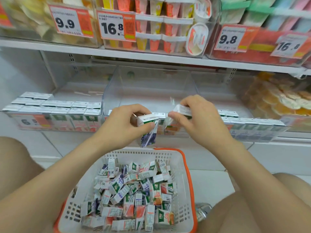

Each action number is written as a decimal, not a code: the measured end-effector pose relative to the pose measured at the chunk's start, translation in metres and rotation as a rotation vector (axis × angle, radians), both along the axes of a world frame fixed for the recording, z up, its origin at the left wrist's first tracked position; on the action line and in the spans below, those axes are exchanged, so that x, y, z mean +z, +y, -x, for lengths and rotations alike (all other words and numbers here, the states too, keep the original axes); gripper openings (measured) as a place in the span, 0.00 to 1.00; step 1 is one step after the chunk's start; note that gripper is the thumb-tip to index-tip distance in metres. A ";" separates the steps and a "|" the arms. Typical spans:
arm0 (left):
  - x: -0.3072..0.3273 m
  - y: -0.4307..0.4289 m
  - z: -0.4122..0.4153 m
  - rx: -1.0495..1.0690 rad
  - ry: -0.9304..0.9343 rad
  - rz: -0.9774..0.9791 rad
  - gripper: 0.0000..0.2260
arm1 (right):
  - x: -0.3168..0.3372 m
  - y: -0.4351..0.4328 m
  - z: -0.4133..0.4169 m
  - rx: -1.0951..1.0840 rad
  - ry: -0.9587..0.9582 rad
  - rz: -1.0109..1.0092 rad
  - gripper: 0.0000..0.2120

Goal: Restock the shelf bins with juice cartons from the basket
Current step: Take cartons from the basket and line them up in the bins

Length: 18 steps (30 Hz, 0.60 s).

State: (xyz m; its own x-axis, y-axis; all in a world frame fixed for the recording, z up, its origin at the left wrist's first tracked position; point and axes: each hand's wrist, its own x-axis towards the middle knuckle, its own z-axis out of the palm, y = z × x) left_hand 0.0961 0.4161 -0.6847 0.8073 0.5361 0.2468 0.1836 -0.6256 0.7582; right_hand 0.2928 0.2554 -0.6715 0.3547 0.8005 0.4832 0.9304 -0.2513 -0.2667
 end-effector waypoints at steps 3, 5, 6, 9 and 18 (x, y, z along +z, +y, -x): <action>0.005 0.005 -0.010 0.003 -0.010 -0.067 0.08 | 0.008 0.005 -0.018 -0.105 -0.098 -0.082 0.19; 0.004 0.008 -0.018 0.025 -0.036 -0.100 0.08 | 0.011 0.012 -0.027 -0.166 -0.135 -0.094 0.19; 0.002 0.009 -0.022 0.040 -0.059 -0.099 0.08 | 0.012 0.016 -0.031 -0.196 -0.151 -0.075 0.20; -0.008 0.009 -0.031 0.062 -0.123 -0.038 0.07 | 0.009 0.028 -0.042 -0.246 -0.231 0.106 0.22; -0.024 0.012 -0.031 0.036 -0.065 0.074 0.06 | -0.015 0.045 -0.054 -0.161 -0.419 0.423 0.20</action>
State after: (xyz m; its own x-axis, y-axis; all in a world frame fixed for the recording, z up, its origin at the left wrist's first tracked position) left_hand 0.1272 0.4278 -0.7084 0.7709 0.5829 0.2569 0.1534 -0.5613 0.8132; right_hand 0.3465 0.3007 -0.6865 0.3357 0.9054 0.2599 0.8762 -0.4015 0.2668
